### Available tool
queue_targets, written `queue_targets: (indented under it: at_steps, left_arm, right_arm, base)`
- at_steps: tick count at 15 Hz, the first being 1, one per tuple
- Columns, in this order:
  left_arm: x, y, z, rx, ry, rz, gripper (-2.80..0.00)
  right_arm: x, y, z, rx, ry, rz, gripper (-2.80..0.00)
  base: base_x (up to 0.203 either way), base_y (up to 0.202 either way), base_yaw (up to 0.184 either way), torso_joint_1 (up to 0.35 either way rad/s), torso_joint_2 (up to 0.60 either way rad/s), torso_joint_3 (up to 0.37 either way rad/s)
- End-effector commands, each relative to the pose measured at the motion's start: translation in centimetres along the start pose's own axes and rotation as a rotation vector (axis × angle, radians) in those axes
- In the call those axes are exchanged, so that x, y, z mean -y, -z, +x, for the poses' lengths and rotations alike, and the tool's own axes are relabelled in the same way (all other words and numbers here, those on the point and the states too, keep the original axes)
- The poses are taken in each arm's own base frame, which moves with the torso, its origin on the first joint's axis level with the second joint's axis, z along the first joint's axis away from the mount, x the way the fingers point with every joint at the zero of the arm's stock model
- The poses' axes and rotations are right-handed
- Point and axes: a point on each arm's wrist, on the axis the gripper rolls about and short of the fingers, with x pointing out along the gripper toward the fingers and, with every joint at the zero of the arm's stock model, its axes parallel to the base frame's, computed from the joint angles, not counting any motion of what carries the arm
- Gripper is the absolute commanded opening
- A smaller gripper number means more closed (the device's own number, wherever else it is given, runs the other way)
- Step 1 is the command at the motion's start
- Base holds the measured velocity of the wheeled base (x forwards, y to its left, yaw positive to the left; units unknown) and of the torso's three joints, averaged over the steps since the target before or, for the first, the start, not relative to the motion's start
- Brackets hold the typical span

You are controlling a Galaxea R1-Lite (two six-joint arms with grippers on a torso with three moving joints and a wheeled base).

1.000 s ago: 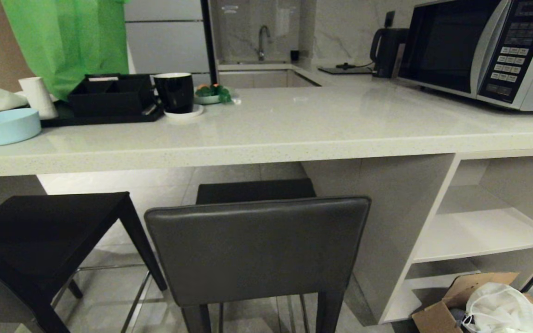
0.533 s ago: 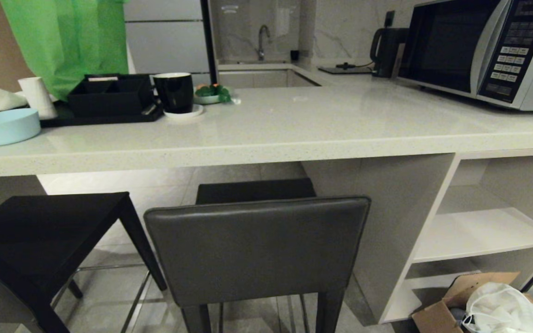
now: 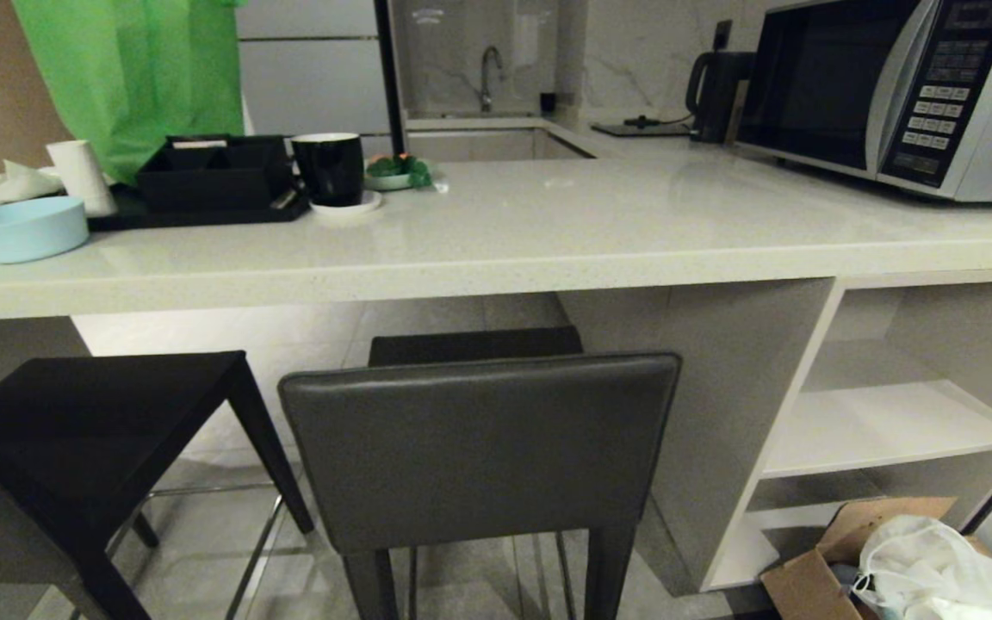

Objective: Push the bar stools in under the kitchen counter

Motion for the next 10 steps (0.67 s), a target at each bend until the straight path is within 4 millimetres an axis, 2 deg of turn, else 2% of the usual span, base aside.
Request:
queue_targets:
  at_steps: [1, 10]
  left_arm:
    - [0.01, 0.13, 0.04, -0.005, 0.0, 0.001, -2.8]
    - [0.01, 0.13, 0.04, -0.005, 0.0, -0.001, -2.8]
  right_arm:
    - [0.0, 0.02, 0.0, -0.001, 0.001, 0.01, -2.8]
    - [0.0, 0.02, 0.0, -0.001, -0.001, 0.008, -2.8]
  base:
    - [-0.197, 0.0, -0.004, -0.007, 0.0, -0.002]
    - [-0.197, 0.0, -0.001, 0.003, 0.0, 0.002]
